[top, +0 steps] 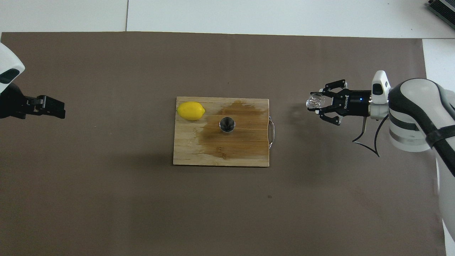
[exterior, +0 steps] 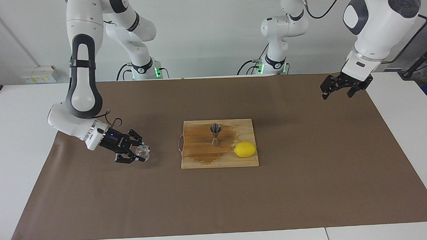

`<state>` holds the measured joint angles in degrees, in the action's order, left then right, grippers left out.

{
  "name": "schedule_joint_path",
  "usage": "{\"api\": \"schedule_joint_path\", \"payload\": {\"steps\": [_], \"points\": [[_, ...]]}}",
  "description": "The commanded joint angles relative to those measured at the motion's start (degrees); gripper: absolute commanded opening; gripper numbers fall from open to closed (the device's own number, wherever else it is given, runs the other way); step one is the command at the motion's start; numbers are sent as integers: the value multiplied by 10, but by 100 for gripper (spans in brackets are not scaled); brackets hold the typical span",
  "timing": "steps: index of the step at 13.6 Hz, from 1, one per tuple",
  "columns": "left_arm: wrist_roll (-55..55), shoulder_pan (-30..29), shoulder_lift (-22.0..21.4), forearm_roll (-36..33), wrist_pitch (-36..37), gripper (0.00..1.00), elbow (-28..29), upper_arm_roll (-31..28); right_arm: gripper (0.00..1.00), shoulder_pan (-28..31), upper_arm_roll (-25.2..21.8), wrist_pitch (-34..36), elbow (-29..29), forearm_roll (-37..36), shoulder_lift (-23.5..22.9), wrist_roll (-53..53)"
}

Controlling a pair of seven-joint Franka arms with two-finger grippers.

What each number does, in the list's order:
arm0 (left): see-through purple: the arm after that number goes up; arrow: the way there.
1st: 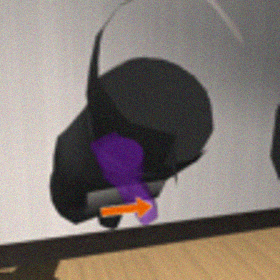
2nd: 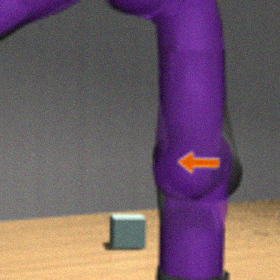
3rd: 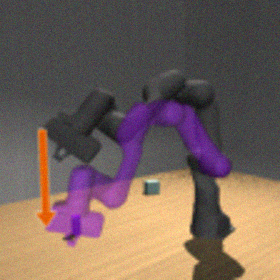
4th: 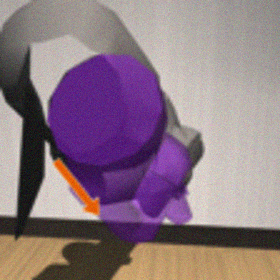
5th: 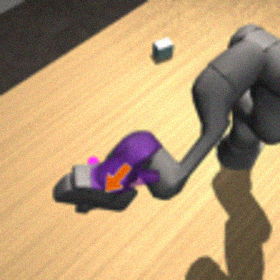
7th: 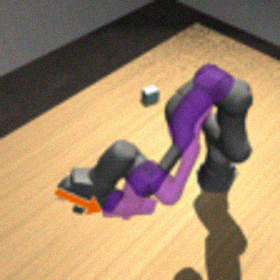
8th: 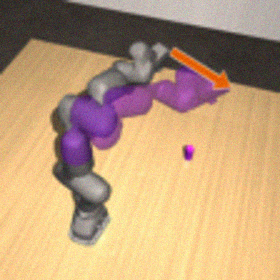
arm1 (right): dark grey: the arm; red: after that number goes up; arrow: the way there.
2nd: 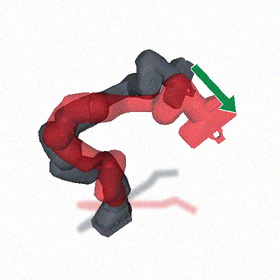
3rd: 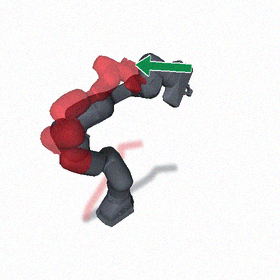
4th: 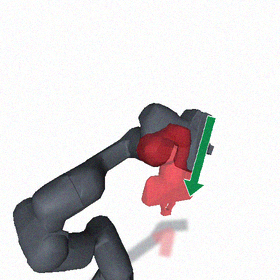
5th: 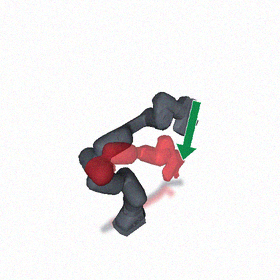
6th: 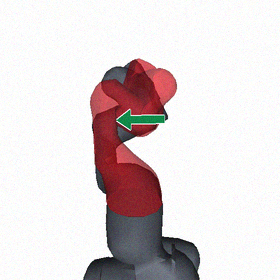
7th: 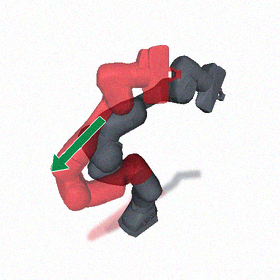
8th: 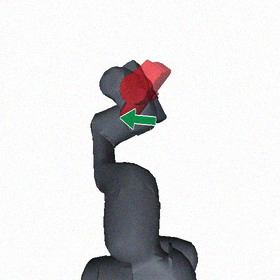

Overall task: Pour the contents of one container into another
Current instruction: 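Lift the clear glass and carry it toward the metal cup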

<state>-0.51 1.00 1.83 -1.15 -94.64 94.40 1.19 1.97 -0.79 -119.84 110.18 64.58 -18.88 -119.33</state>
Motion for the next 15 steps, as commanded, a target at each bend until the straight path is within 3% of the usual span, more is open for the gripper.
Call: {"api": "schedule_joint_path", "payload": {"steps": [1, 4, 7, 15], "points": [[7, 0, -15, -8, -2, 100, 17, 1, 12, -41, 0, -7, 13, 13, 26, 72], [7, -2, -15, -7, -2, 100, 17, 1, 10, -78, 0, -8, 11, 12, 36, 92], [7, -1, -15, -7, -2, 100, 17, 1, 0, -112, 3, -10, 11, 13, 46, 95], [8, 1, -15, -7, -1, 100, 17, 1, 0, -137, 12, -14, 17, -10, 74, 117]]}}
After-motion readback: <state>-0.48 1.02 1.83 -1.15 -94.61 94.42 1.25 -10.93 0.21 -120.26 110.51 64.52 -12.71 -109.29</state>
